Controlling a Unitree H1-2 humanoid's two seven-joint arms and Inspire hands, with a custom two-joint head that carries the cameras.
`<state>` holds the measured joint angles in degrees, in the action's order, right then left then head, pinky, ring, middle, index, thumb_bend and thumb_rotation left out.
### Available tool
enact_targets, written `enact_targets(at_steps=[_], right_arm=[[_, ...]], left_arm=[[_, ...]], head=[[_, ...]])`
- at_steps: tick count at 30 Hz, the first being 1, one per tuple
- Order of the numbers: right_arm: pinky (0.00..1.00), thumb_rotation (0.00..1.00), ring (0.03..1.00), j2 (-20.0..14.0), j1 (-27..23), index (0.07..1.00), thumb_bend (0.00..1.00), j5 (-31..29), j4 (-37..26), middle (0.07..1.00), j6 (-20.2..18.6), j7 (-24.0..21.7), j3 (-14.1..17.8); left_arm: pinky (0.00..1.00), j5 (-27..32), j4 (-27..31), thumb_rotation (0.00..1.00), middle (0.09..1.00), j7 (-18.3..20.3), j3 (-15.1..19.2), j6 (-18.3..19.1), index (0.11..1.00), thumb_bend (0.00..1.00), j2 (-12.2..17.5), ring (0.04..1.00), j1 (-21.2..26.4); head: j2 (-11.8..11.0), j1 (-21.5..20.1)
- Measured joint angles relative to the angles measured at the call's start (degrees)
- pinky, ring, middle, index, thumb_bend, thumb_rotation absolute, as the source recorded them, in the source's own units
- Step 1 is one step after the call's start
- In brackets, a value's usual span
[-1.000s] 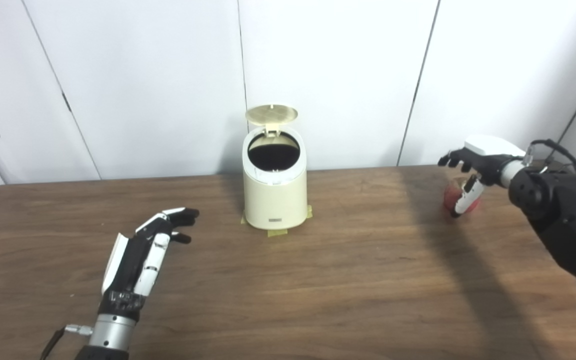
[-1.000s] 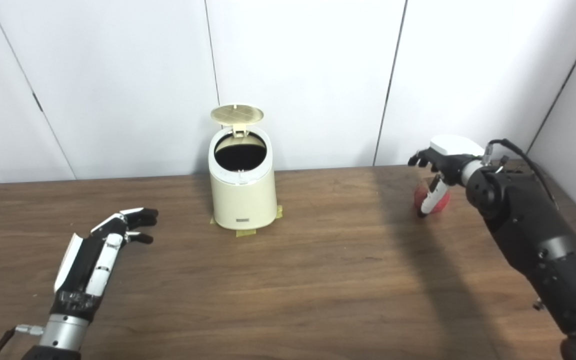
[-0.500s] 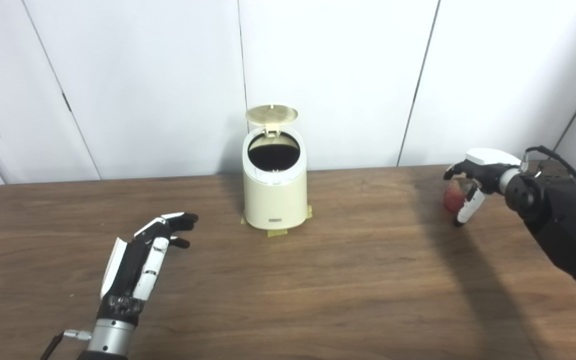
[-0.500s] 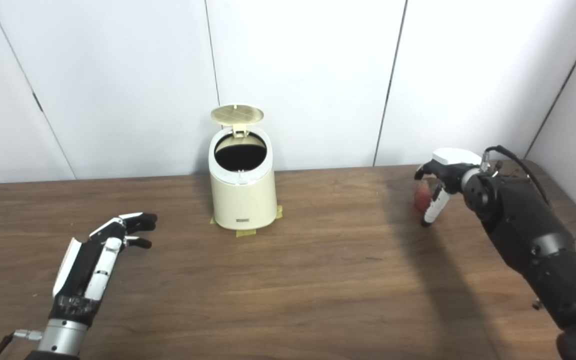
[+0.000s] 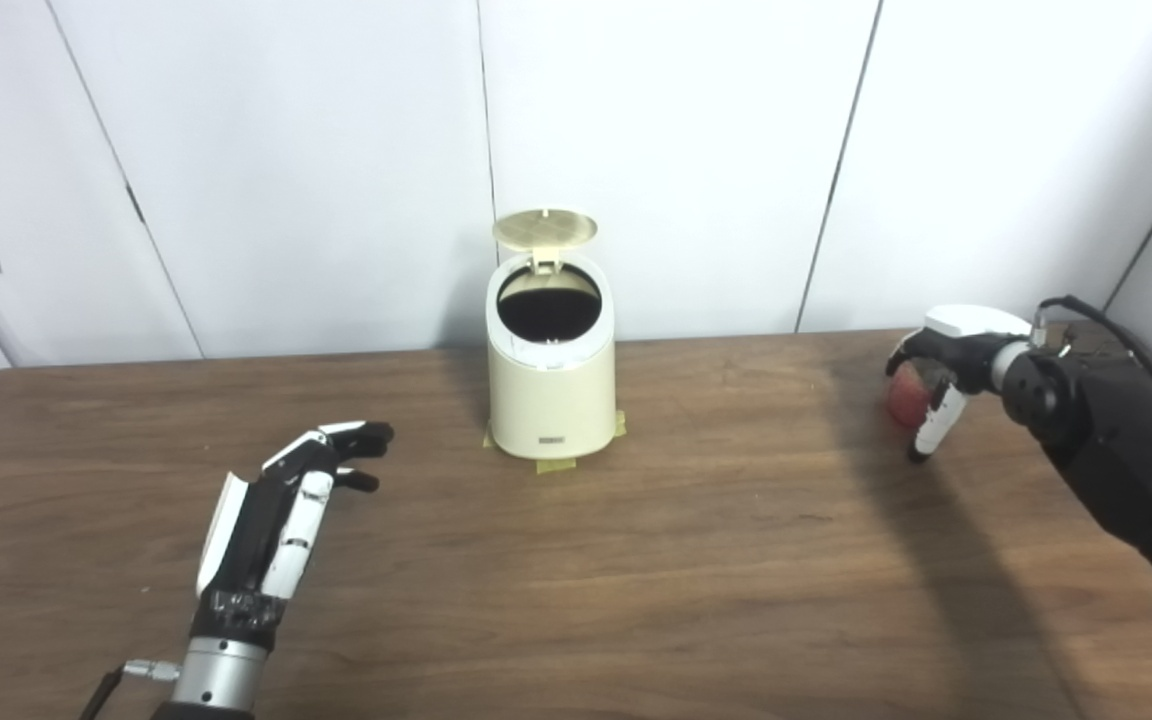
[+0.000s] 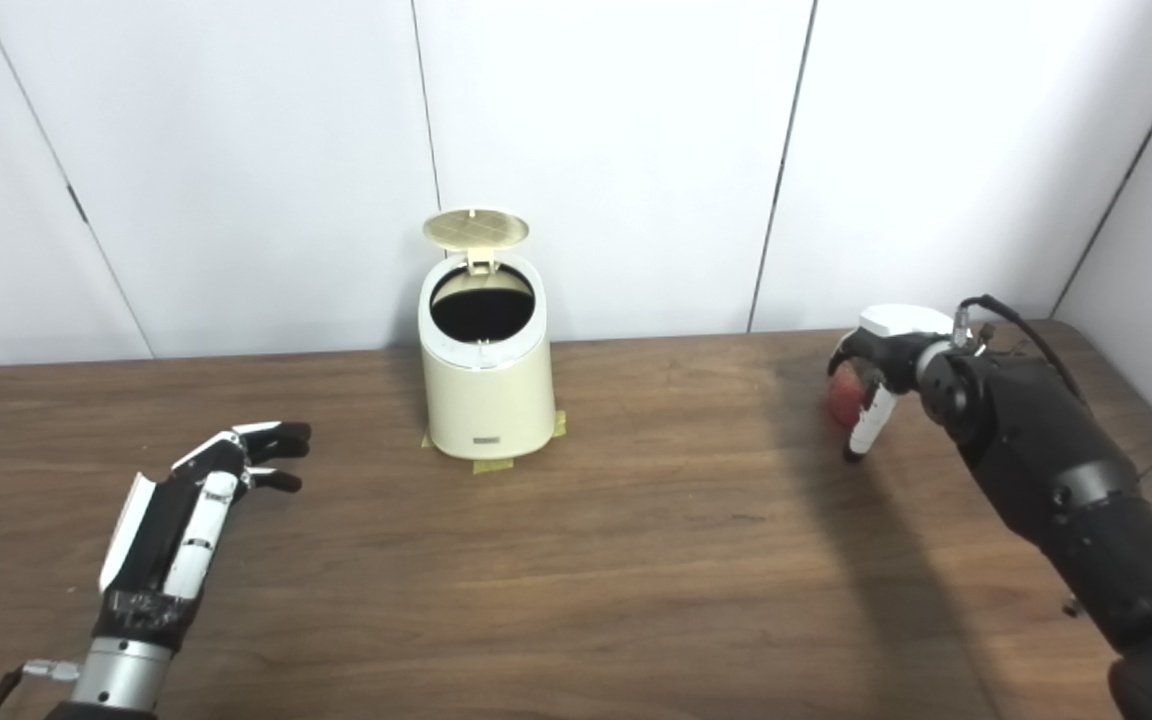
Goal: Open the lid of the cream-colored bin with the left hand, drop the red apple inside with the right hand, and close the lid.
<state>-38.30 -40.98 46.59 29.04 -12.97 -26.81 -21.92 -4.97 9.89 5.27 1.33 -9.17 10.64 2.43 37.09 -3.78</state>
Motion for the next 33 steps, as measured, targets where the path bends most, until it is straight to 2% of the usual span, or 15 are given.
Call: enact_targets(at_steps=[2,4,6,9,11,13,14,15,18,20,25,31,33], right_arm=[[0.69,0.17,0.818,0.0,0.0,0.756,0.92,0.1,0.0,0.836,-0.2,-0.5,-0.6],[0.66,0.15,0.801,0.0,0.0,0.756,0.92,0.2,0.0,0.835,-0.3,-0.8,-1.1],[0.58,0.14,0.742,0.0,0.0,0.758,0.9,0.1,0.1,0.818,-0.1,-0.8,-1.3],[0.44,0.1,0.578,0.0,-0.3,0.763,0.87,0.0,1.0,0.705,0.2,-0.8,-1.3],[0.45,0.08,0.596,0.0,-0.3,0.754,0.85,-0.1,1.6,0.722,0.4,-0.8,-1.4],[0.4,0.02,0.525,-0.2,-0.4,0.703,0.83,0.2,1.6,0.648,1.4,0.4,-1.7],[0.38,0.01,0.495,-0.3,-0.3,0.678,0.7,1.0,1.9,0.571,2.1,1.4,-2.4],[0.34,0.0,0.453,-0.3,-0.2,0.567,0.6,2.2,2.5,0.522,2.5,3.9,-3.1],[0.32,0.0,0.413,0.2,-0.2,0.511,0.53,3.8,4.5,0.432,2.7,9.6,-3.6],[0.31,0.0,0.404,0.7,-0.1,0.509,0.53,3.9,5.7,0.42,2.5,12.5,-3.0],[0.36,0.0,0.459,0.9,1.7,0.494,0.53,4.1,5.4,0.472,3.5,18.9,-1.8],[0.4,0.0,0.484,0.9,2.8,0.495,0.53,3.2,4.6,0.474,4.7,20.3,-0.5],[0.38,0.0,0.435,0.9,3.2,0.506,0.52,2.8,3.7,0.489,4.8,20.0,0.0]], left_arm=[[0.61,0.0,0.1,0.96,0.762,0.0,0.0,0.1,0.686,0.3,0.0,0.743,0.0],[0.62,-0.1,0.2,0.96,0.763,0.0,0.0,0.1,0.688,0.3,-0.1,0.744,0.0],[0.61,-0.1,0.2,0.96,0.762,0.0,0.0,0.1,0.686,0.31,-0.1,0.741,0.0],[0.61,-0.2,0.2,0.96,0.763,0.0,0.0,0.1,0.684,0.32,-0.1,0.74,-0.1],[0.6,-0.2,0.2,0.95,0.761,0.0,0.0,0.1,0.682,0.31,-0.2,0.737,-0.1],[0.6,-0.2,0.2,0.95,0.763,0.0,0.0,0.1,0.682,0.31,-0.2,0.738,-0.1],[0.6,-0.2,0.3,0.94,0.763,0.0,0.0,0.1,0.682,0.31,-0.2,0.737,-0.1],[0.6,-0.2,0.3,0.94,0.762,0.0,0.0,0.1,0.682,0.31,-0.2,0.735,-0.2],[0.61,-0.1,0.5,0.94,0.762,0.0,0.0,0.1,0.681,0.31,-0.2,0.733,-0.3],[0.6,-0.1,0.6,0.94,0.762,0.0,0.0,0.1,0.679,0.31,-0.2,0.731,-0.5],[0.6,-0.1,0.6,0.93,0.761,0.1,0.0,0.5,0.675,0.31,-0.3,0.732,-0.9],[0.61,0.2,0.5,0.92,0.764,0.3,-0.1,0.5,0.678,0.3,-0.3,0.738,-0.8],[0.61,0.1,0.5,0.93,0.762,0.3,-0.2,0.5,0.68,0.31,-0.3,0.739,-0.8]], head=[[0.0,0.0],[0.0,0.1],[0.0,0.2],[0.0,0.3],[0.0,0.3],[0.0,0.3],[0.0,0.4],[0.1,0.4],[0.3,0.1],[0.3,0.1],[0.1,0.0],[-0.1,-0.1],[0.0,-0.1]])
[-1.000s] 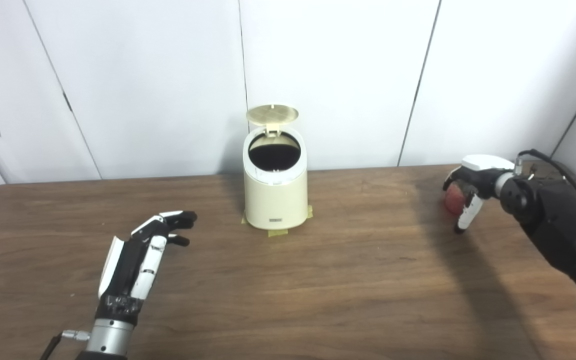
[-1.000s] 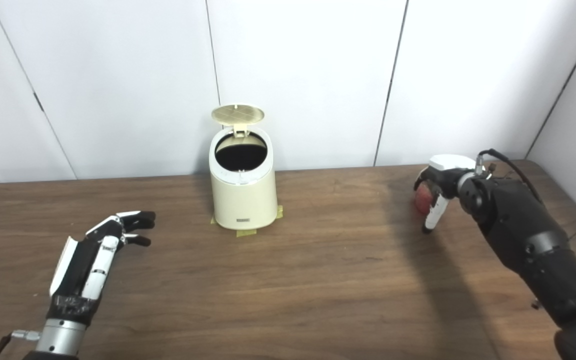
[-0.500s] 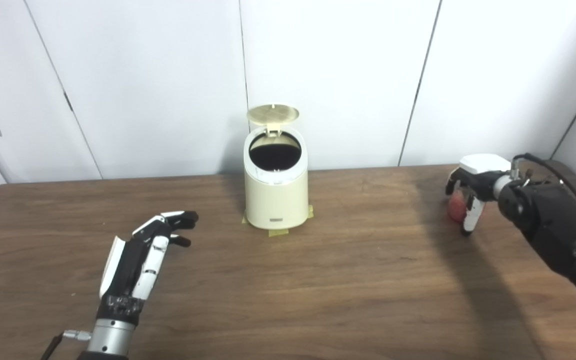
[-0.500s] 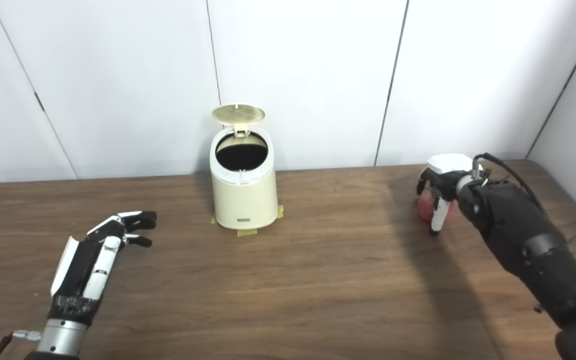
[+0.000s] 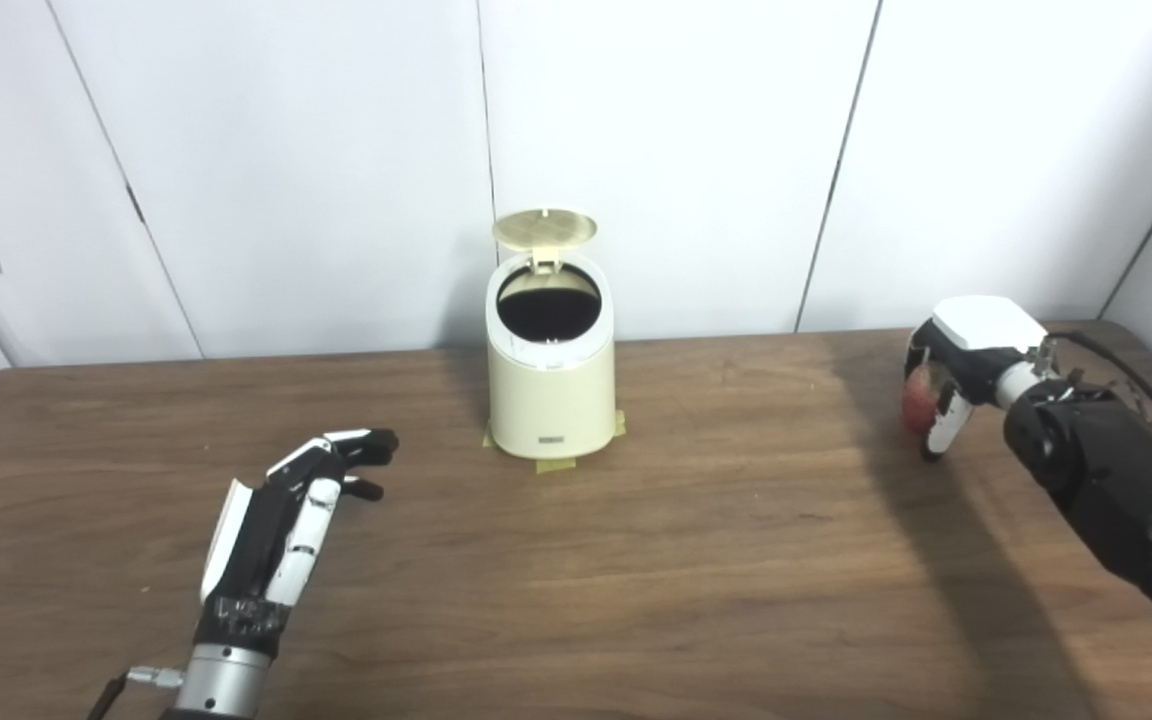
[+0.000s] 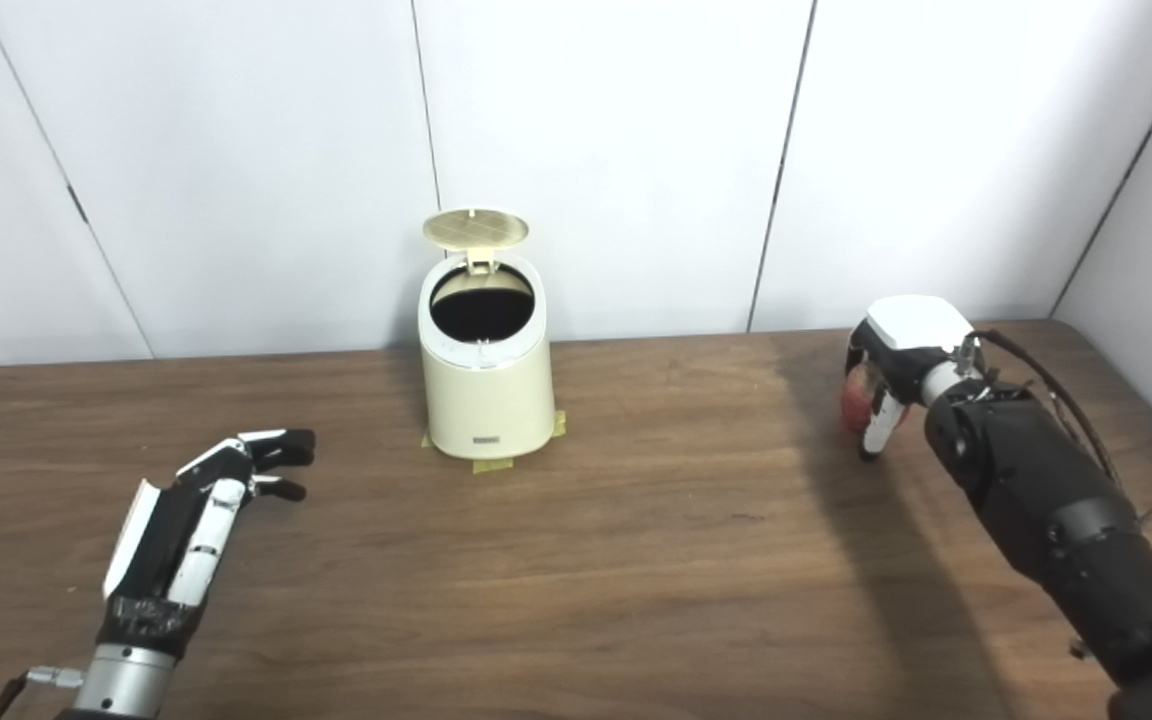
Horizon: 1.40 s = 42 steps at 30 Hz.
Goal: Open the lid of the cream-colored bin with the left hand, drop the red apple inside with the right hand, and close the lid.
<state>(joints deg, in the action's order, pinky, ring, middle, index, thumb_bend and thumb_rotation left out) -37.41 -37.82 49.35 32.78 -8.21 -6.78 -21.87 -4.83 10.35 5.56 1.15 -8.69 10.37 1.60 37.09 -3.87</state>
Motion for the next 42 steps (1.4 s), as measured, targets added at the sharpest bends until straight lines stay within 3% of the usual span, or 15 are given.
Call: enact_targets(at_steps=[6,9,13,17,20,22,25,28,30,32,35,42], right_arm=[[0.36,0.0,0.431,0.0,1.9,0.493,0.52,-1.9,-10.2,0.498,-0.3,-6.2,0.7],[0.34,0.0,0.441,-0.7,1.8,0.485,0.52,-4.0,-20.1,0.505,0.5,-12.1,1.1],[0.29,0.0,0.415,-0.7,1.8,0.496,0.52,-7.7,-34.4,0.509,3.5,-15.5,2.3],[0.39,0.0,0.464,2.2,1.7,0.45,0.52,-8.6,-44.9,0.529,6.1,-16.5,2.9],[0.42,0.0,0.46,5.4,1.1,0.441,0.51,-8.5,-48.7,0.537,8.8,-16.3,2.9],[0.44,0.0,0.452,7.6,0.1,0.444,0.51,-6.9,-49.6,0.538,8.9,-16.4,3.0],[0.37,0.0,0.433,10.4,-1.0,0.461,0.51,-4.8,-49.8,0.547,9.5,-16.0,3.0],[0.36,0.0,0.441,13.0,-2.1,0.451,0.51,-3.5,-48.2,0.542,11.4,-15.0,2.8],[0.45,0.0,0.439,14.7,-2.6,0.453,0.51,-2.4,-47.1,0.549,12.2,-14.6,2.6],[0.43,0.0,0.442,16.4,-2.9,0.451,0.51,-1.8,-46.0,0.553,13.1,-14.1,2.5],[0.34,0.0,0.429,18.8,-3.1,0.454,0.51,-0.7,-43.6,0.56,15.0,-11.9,2.1],[0.33,0.0,0.437,21.6,-4.3,0.449,0.51,4.7,-34.6,0.558,18.9,-5.1,0.4]], left_arm=[[0.61,-0.2,0.0,0.92,0.761,0.0,-0.1,0.1,0.678,0.29,0.0,0.738,0.0],[0.61,-0.3,-0.1,0.91,0.766,0.0,-0.3,0.1,0.685,0.29,0.0,0.737,0.1],[0.63,-0.4,-1.9,0.9,0.787,0.0,-0.3,0.1,0.727,0.28,0.0,0.76,0.4],[0.66,-0.7,-3.4,0.86,0.815,-0.2,-0.1,0.6,0.786,0.31,0.0,0.788,0.4],[0.68,-1.5,-4.3,0.85,0.83,-0.6,0.1,2.2,0.806,0.32,-0.4,0.802,0.5],[0.68,-2.0,-4.6,0.84,0.835,-0.7,0.1,2.4,0.811,0.32,-0.5,0.805,0.6],[0.67,-2.0,-5.9,0.86,0.835,-0.9,0.3,2.5,0.816,0.39,-0.5,0.801,1.0],[0.66,-2.0,-6.2,0.84,0.83,-1.0,0.4,2.7,0.811,0.37,-0.5,0.794,1.1],[0.66,-1.9,-6.2,0.83,0.831,-1.0,0.4,2.7,0.814,0.37,-0.6,0.797,1.2],[0.66,-1.9,-6.2,0.83,0.827,-1.0,0.3,2.9,0.811,0.38,-0.6,0.794,1.2],[0.66,-1.9,-6.2,0.82,0.826,-1.0,0.3,3.5,0.808,0.38,-0.7,0.795,1.2],[0.66,-2.0,-6.2,0.82,0.824,-1.1,0.3,3.5,0.805,0.37,-0.8,0.793,1.2]], head=[[0.0,-0.1],[-0.1,0.0],[-0.4,0.1],[-0.4,0.4],[-0.7,0.3],[-0.8,0.3],[-1.0,0.4],[-1.2,0.4],[-1.3,0.4],[-1.3,0.5],[-1.3,0.6],[-1.3,0.6]])
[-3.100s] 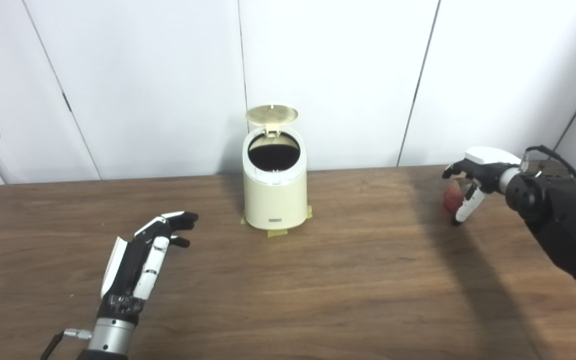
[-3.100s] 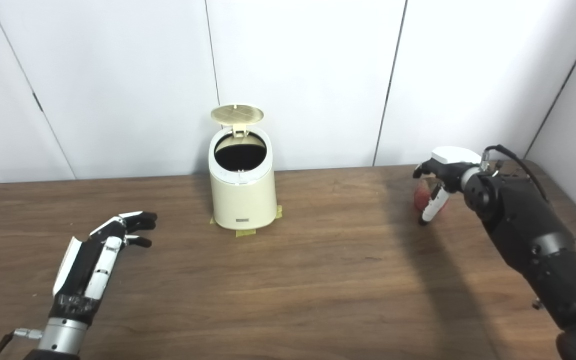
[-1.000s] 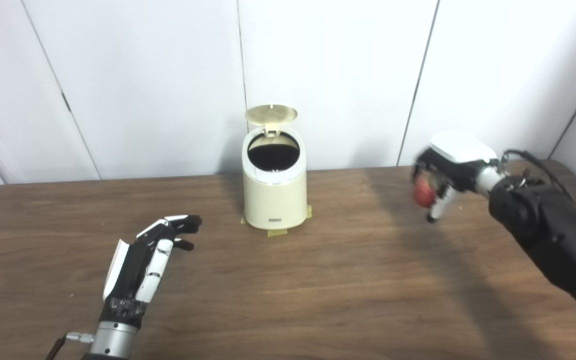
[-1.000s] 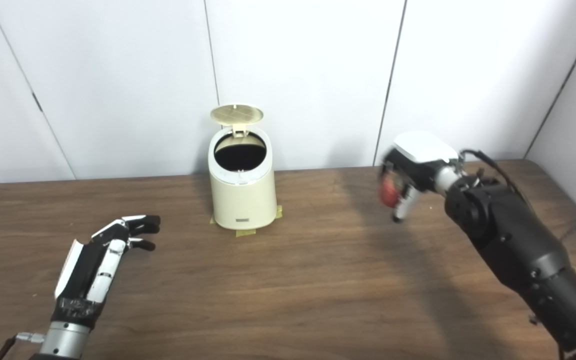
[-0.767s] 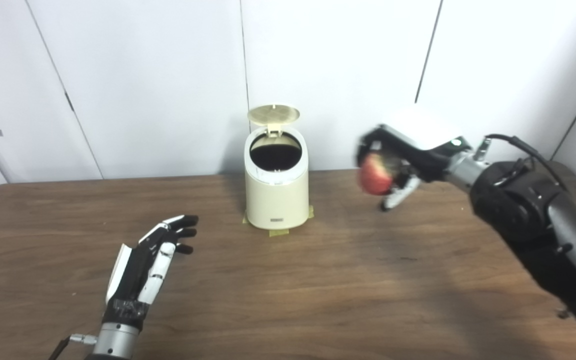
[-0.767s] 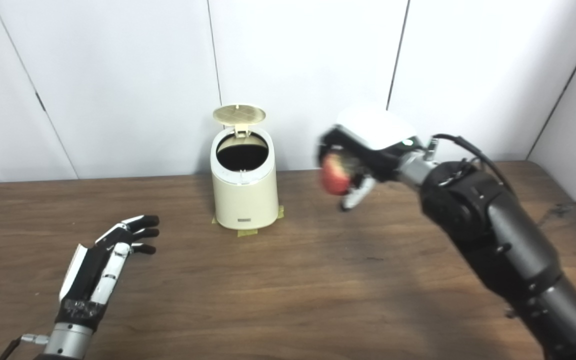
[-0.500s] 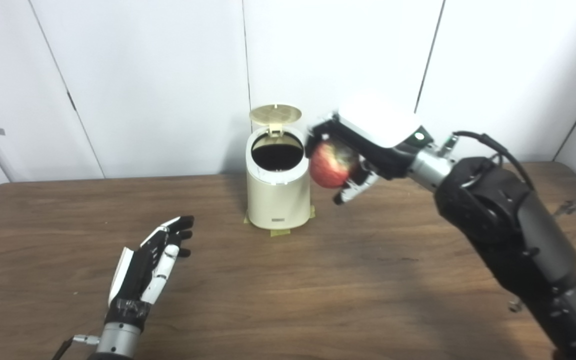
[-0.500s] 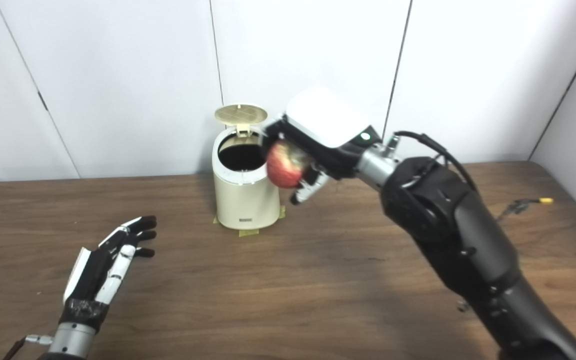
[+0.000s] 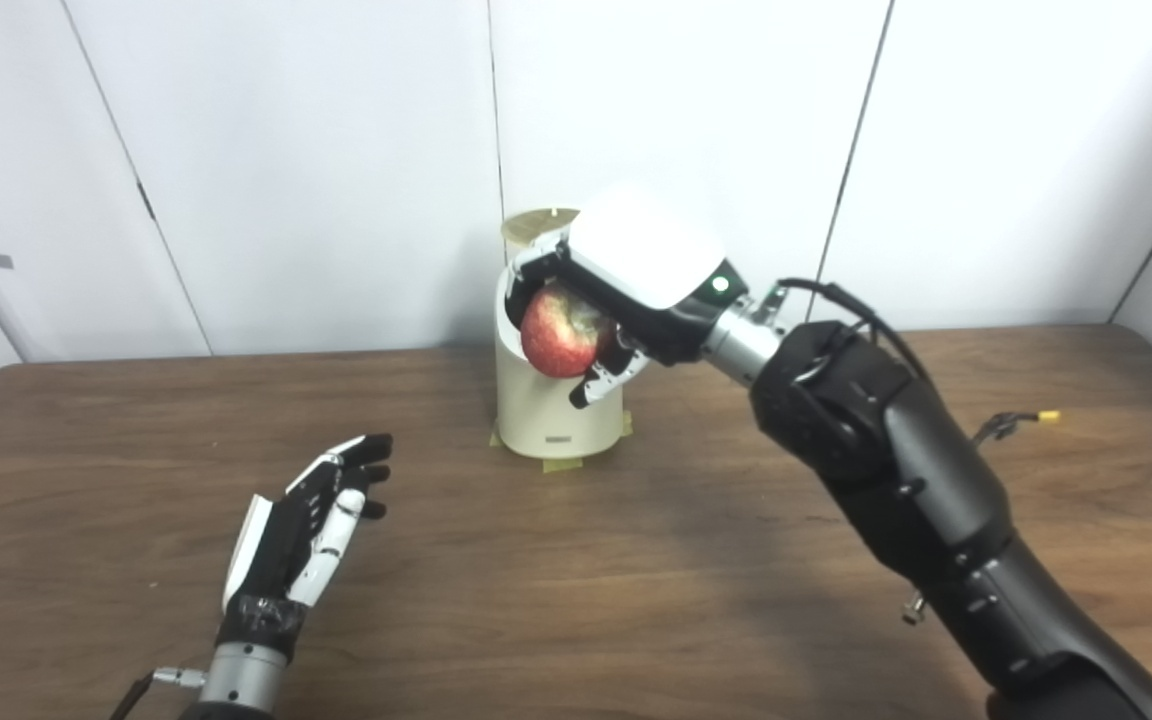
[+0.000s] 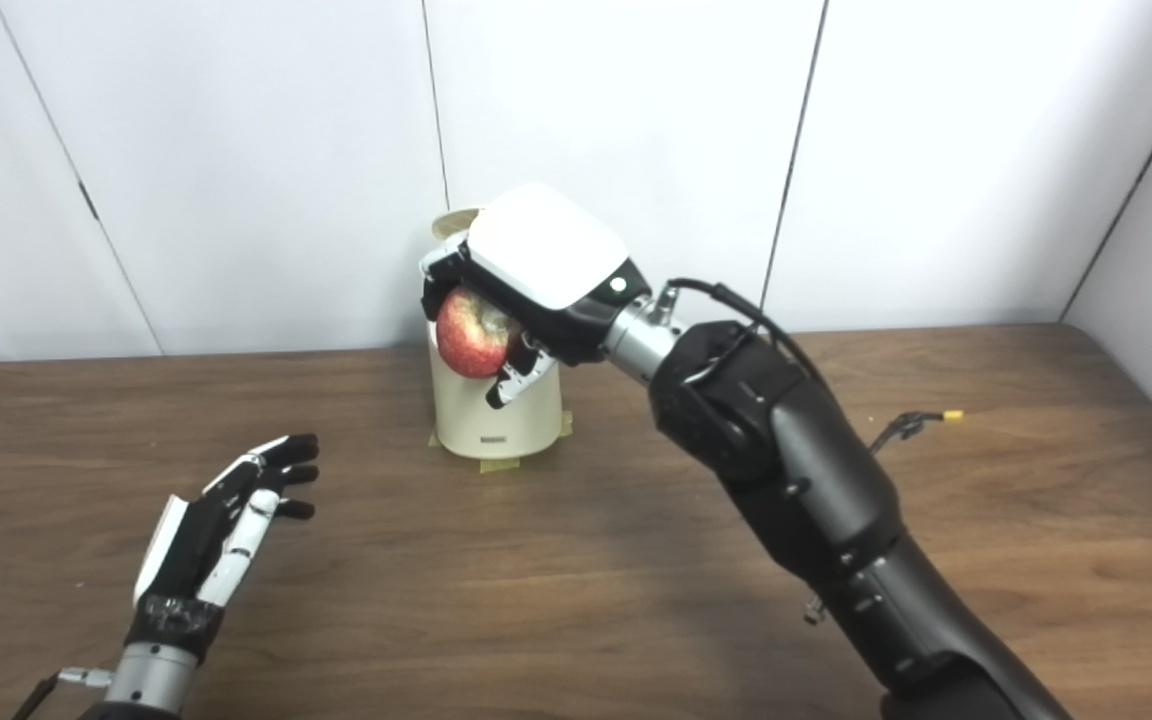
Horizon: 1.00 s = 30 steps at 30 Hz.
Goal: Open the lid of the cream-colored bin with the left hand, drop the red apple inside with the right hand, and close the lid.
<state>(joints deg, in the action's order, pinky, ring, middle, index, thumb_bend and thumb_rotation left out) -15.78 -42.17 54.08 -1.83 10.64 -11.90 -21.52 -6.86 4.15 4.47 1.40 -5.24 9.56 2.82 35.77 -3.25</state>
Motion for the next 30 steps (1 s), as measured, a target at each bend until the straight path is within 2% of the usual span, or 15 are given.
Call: enact_targets(at_steps=[7,10,13,22,26,30], right_arm=[[0.35,0.0,0.463,2.0,-2.6,0.442,0.5,5.4,11.3,0.561,3.5,12.3,-2.3],[0.37,0.0,0.464,2.6,-3.2,0.428,0.5,7.1,14.6,0.546,3.5,16.5,-2.8],[0.36,0.0,0.461,2.9,-3.9,0.423,0.5,8.1,17.2,0.539,3.4,19.0,-3.1],[0.36,0.0,0.464,3.7,-5.1,0.427,0.5,9.8,21.5,0.545,2.0,23.8,-3.2],[0.36,0.0,0.464,3.7,-5.5,0.434,0.5,10.0,23.1,0.545,0.9,24.5,-3.2],[0.35,0.0,0.465,3.7,-6.1,0.438,0.5,10.0,24.4,0.546,-0.1,24.7,-3.1]], left_arm=[[0.66,0.1,0.0,0.81,0.822,0.0,-0.1,0.0,0.804,0.36,0.0,0.793,0.0],[0.66,-0.2,0.0,0.82,0.824,0.0,-0.2,0.0,0.804,0.36,0.0,0.795,0.0],[0.67,-0.2,0.1,0.78,0.829,0.2,-0.4,0.0,0.807,0.34,0.0,0.801,0.0],[0.67,0.0,0.1,0.74,0.827,0.7,-0.6,0.0,0.804,0.34,0.1,0.794,0.0],[0.68,-0.2,0.1,0.76,0.84,0.7,-0.6,0.0,0.81,0.34,0.2,0.803,0.0],[0.67,-0.2,0.1,0.75,0.835,0.7,-0.7,0.0,0.806,0.34,0.2,0.798,0.0]], head=[[0.1,0.0],[0.1,-0.2],[0.1,-0.4],[0.0,-0.7],[0.2,-0.7],[0.3,-0.7]])
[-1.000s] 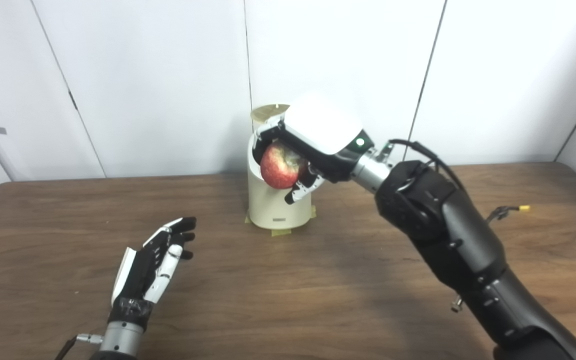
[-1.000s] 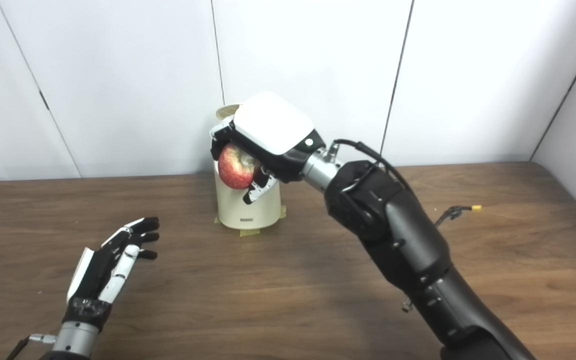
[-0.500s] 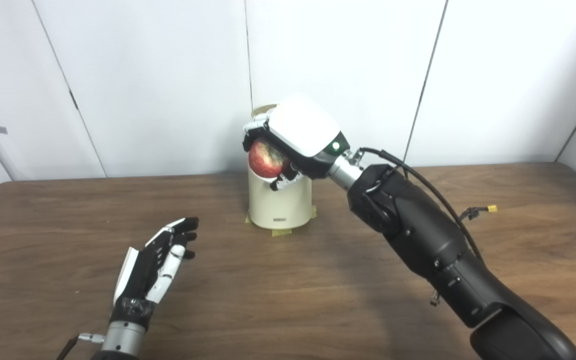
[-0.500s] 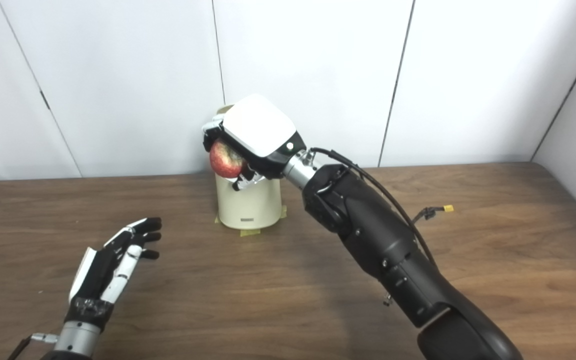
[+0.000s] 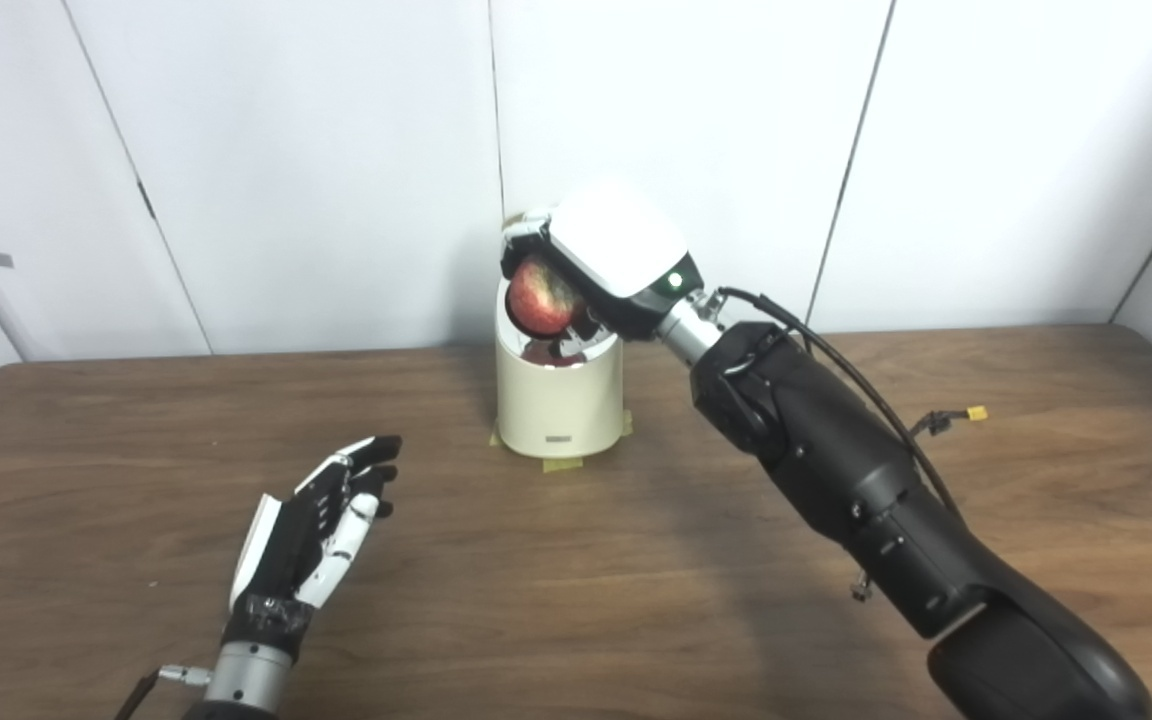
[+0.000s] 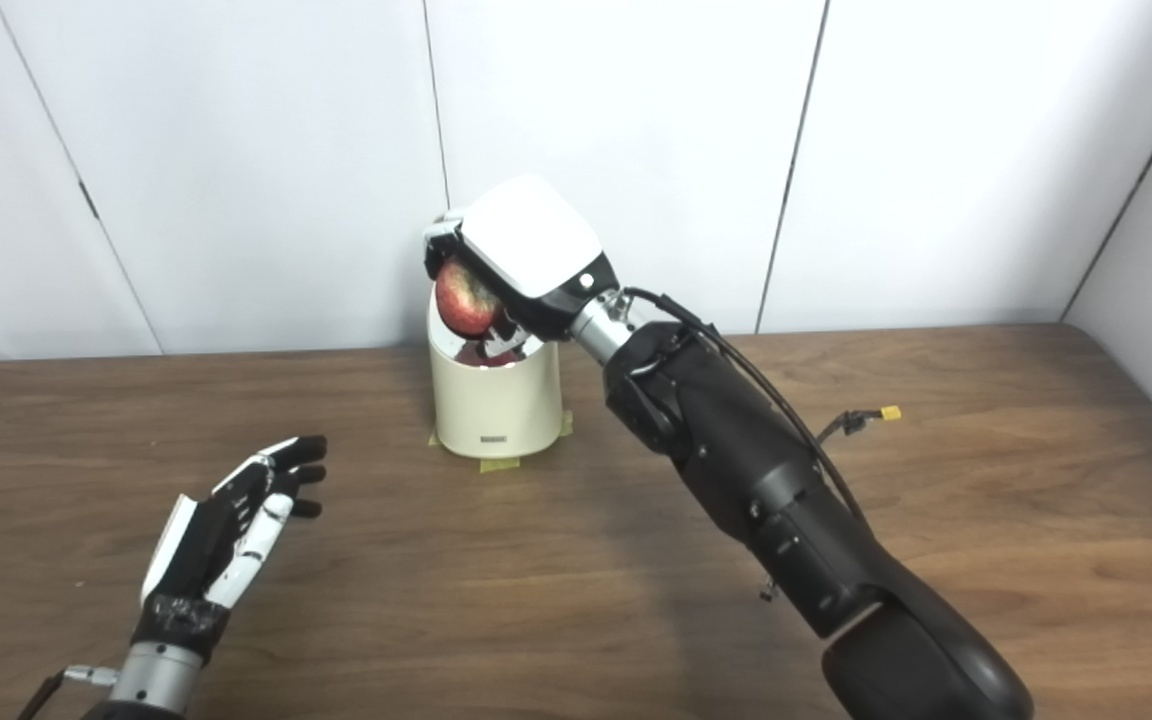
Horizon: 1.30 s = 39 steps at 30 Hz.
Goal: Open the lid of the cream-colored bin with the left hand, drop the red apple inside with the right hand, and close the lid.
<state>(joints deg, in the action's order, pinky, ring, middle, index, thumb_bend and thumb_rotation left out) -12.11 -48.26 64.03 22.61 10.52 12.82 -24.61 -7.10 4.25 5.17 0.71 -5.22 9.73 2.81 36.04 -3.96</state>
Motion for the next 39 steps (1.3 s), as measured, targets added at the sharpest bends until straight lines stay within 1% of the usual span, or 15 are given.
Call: enact_targets(at_steps=[10,11,14,18,20,23,27,29,30,31,32,39], right_arm=[[0.36,0.0,0.458,0.0,-0.7,0.453,0.5,0.2,1.1,0.557,-3.4,-0.4,-0.2],[0.37,0.0,0.468,-0.1,-0.7,0.448,0.5,0.1,1.0,0.559,-3.8,-0.9,-0.2],[0.36,0.0,0.483,-0.1,-0.7,0.451,0.49,-0.3,-0.2,0.576,-5.6,-4.4,-0.1],[0.37,0.0,0.452,-0.2,-0.6,0.455,0.51,-0.8,-2.0,0.568,-6.7,-6.7,-0.1],[0.38,0.0,0.458,-0.2,-0.6,0.464,0.51,-1.3,-2.4,0.563,-6.7,-7.0,-0.1],[0.39,0.0,0.471,-0.3,-0.6,0.464,0.52,-2.3,-2.4,0.557,-6.5,-7.5,-0.1],[0.39,0.0,0.472,-0.7,-0.6,0.472,0.52,-3.8,-2.3,0.548,-5.4,-7.4,-0.1],[0.39,0.0,0.474,-0.7,-0.6,0.471,0.52,-4.5,-2.3,0.55,-4.9,-7.1,-0.1],[0.39,0.07,0.475,-0.7,-0.6,0.478,0.52,-4.7,-2.2,0.554,-4.6,-6.8,-0.1],[0.38,0.11,0.476,-0.7,-0.6,0.483,0.52,-5.0,-2.2,0.557,-4.4,-6.8,-0.1],[0.39,0.13,0.482,-0.7,-0.6,0.485,0.52,-5.1,-2.2,0.56,-4.3,-6.7,-0.1],[0.43,0.15,0.52,-0.7,-0.5,0.487,0.52,-5.5,-2.2,0.581,-4.2,-6.9,-0.1]], left_arm=[[0.67,-0.1,0.0,0.77,0.842,0.0,-0.1,0.0,0.807,0.34,0.0,0.804,0.0],[0.67,-0.1,0.0,0.77,0.842,0.0,-0.1,0.0,0.806,0.34,0.0,0.804,0.0],[0.68,-0.2,0.0,0.77,0.844,0.0,-0.2,0.1,0.805,0.34,0.0,0.806,0.0],[0.67,-0.1,0.1,0.78,0.842,0.0,-0.2,0.3,0.804,0.34,0.0,0.802,0.0],[0.67,-0.2,0.1,0.79,0.838,0.0,-0.3,0.3,0.803,0.34,0.0,0.8,0.0],[0.68,-0.1,0.2,0.77,0.84,0.0,-0.2,0.5,0.803,0.34,0.0,0.803,0.0],[0.67,-0.1,0.2,0.77,0.837,0.0,-0.3,0.5,0.802,0.33,0.0,0.798,0.0],[0.67,-0.3,0.2,0.78,0.84,0.0,-0.3,0.5,0.805,0.33,0.0,0.8,0.0],[0.67,-0.4,0.2,0.79,0.842,0.0,-0.4,0.5,0.804,0.33,0.0,0.802,0.0],[0.67,-0.5,0.2,0.79,0.844,0.0,-0.4,0.5,0.804,0.33,0.0,0.805,0.0],[0.67,-0.5,0.2,0.78,0.844,0.0,-0.5,0.5,0.803,0.33,0.0,0.806,0.0],[0.67,-0.5,0.3,0.78,0.841,0.1,-0.7,0.9,0.801,0.32,0.1,0.804,0.0]], head=[[0.0,0.0],[0.0,0.0],[0.0,0.1],[0.1,0.1],[0.1,0.1],[0.2,0.1],[0.1,0.2],[0.0,0.2],[0.0,0.2],[0.0,0.2],[0.0,0.2],[0.1,0.1]])
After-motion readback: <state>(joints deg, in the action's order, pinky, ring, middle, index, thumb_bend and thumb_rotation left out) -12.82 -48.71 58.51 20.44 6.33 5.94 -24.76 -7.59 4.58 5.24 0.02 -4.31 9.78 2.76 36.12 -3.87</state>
